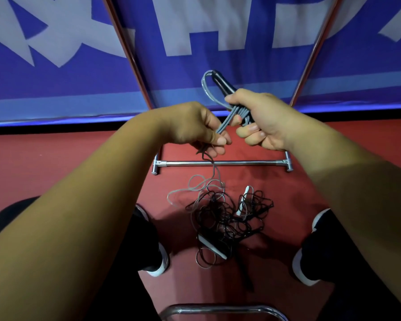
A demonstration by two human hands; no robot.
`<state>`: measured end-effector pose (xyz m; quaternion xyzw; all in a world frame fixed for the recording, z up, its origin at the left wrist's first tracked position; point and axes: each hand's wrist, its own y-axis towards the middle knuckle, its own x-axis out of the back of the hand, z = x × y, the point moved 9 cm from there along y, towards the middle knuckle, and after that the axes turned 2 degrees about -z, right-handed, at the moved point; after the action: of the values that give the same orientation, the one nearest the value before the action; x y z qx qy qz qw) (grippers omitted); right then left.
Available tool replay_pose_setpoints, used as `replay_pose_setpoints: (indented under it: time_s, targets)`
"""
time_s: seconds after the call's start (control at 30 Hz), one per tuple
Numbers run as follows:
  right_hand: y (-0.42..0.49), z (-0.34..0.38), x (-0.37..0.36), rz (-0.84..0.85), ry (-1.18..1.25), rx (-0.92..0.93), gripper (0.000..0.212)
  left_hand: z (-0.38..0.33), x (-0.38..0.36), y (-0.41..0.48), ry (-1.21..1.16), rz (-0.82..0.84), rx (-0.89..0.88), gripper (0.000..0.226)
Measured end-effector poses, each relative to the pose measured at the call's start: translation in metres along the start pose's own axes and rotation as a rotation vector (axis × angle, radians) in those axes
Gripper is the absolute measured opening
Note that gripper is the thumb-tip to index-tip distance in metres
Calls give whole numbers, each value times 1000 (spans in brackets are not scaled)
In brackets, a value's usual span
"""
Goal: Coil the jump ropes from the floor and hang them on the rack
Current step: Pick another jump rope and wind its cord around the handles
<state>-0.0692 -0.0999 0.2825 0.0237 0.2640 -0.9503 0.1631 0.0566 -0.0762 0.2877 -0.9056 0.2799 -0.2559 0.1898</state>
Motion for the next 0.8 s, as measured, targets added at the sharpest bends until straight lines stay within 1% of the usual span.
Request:
replay_pose_setpoints:
  time_s: [0.1, 0.2, 0.27, 0.33, 0.43, 0.47, 0.53, 0.57, 0.6, 0.67, 0.7, 0.77, 0.8]
  targets:
    - [-2, 1, -2, 10, -31, -6, 19, 5, 2, 6, 28, -30, 32, 20]
    - [-2, -1, 0, 24, -103, -29, 18, 12, 5, 10, 84, -50, 75, 27]
    - [-4, -4, -2, 65, -126, -65, 20, 12, 4, 13, 91, -55, 58, 26]
    - [-8, -2, -6, 123, -67, -88, 21, 8, 4, 14, 37, -72, 9, 26]
    - [-18, 6, -14, 235, -19, -93, 22, 3, 10, 14, -88, -113, -46, 41]
    - [-22, 7, -16, 276, -40, -100, 20, 0, 11, 14, -106, -129, -82, 33]
    - [-33, 4, -19, 354, -102, -139, 17, -11, 19, 12, -76, -195, -224, 7]
    - [-40, 2, -20, 385, -145, -168, 18, -16, 24, 9, -59, -227, -298, 8]
    - [-47, 0, -21, 414, -201, -198, 21, -20, 25, 6, -49, -232, -356, 13]
    - [-61, -4, -21, 482, -305, -256, 34, -26, 22, 0, -78, -171, -424, 23]
    - [-67, -5, -22, 525, -337, -280, 38, -29, 20, -1, -113, -131, -435, 23]
    - [-71, -12, -22, 583, -429, -340, 43, -35, 16, 1, -214, -83, -401, 17]
    - [-70, -19, -19, 591, -498, -381, 44, -38, 15, 3, -241, -73, -393, 20]
